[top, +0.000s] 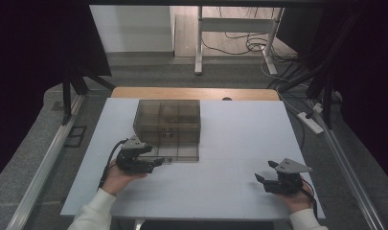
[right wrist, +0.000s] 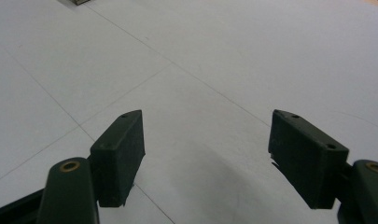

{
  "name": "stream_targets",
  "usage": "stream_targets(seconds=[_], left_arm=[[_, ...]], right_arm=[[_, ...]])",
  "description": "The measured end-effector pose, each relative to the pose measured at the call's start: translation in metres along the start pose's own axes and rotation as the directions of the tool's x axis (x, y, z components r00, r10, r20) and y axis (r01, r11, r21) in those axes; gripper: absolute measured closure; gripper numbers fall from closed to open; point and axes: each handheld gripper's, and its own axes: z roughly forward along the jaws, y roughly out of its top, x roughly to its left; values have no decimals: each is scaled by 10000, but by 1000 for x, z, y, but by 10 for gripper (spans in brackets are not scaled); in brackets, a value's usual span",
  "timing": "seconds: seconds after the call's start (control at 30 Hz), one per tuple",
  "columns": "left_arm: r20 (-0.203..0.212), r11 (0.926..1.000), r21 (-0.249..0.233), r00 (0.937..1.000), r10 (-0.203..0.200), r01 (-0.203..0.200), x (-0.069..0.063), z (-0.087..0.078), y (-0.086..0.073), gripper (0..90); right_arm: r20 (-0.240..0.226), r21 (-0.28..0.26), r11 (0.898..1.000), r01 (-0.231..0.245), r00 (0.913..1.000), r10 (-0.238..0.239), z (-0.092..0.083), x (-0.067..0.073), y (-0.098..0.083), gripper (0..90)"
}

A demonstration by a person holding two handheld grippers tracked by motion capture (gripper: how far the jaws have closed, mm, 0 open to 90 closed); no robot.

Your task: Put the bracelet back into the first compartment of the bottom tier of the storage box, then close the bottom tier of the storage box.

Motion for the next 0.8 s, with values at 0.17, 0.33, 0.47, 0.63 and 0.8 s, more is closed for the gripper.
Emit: stream_targets(seconds=[0.17,0.33,0.47,0.63,0.8], left_arm=[[40,9997,216,10000,82,-83,-3,6,-2,281],[78,9994,311,9999,122,-125,-4,10,-2,281],[64,9991,401,9998,163,-165,-5,12,-3,281],[-135,9974,659,9994,311,-301,-5,14,-4,288],[-115,9968,741,9995,301,-291,-5,16,-6,315]], right_arm=[[-2,42,10000,47,10000,-47,0,0,0,266],[4,23,10000,46,10000,-46,0,1,1,266],[-17,37,10000,30,10000,-30,1,1,0,266],[-15,17,10000,44,10000,-44,0,2,0,266],[-7,67,10000,62,10000,-62,1,2,0,266]])
